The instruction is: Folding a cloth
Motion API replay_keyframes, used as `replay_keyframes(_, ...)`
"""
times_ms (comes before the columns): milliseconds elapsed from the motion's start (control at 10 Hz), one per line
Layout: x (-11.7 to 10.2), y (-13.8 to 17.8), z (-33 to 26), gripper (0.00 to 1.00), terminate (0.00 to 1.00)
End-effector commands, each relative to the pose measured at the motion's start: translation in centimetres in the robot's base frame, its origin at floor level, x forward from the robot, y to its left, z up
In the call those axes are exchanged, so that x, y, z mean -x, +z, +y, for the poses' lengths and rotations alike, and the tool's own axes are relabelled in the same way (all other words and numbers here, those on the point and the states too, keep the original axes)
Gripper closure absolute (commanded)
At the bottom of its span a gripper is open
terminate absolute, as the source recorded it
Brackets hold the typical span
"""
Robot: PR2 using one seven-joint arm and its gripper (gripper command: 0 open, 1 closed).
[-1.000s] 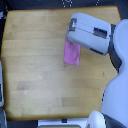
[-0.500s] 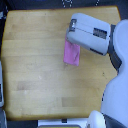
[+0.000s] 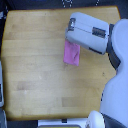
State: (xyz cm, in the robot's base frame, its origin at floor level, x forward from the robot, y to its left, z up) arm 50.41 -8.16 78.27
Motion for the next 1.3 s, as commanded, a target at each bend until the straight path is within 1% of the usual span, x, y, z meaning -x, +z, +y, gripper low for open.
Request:
replay_keyframes(0, -1.0, 0.4, 1.0, 0.0, 0.0)
replay_keyframes(300, -1.7, 1.8, 0.6, 0.0, 0.0)
replay_keyframes(800, -3.9, 7.2, -1.4, 0.0, 0.0)
replay_keyframes(1000, -4.9, 9.7, -2.5, 0.0, 0.0)
replay_keyframes(1100, -5.4, 11.6, -3.3, 0.0, 0.0)
replay_keyframes(1200, -5.6, 12.2, -3.7, 0.0, 0.0)
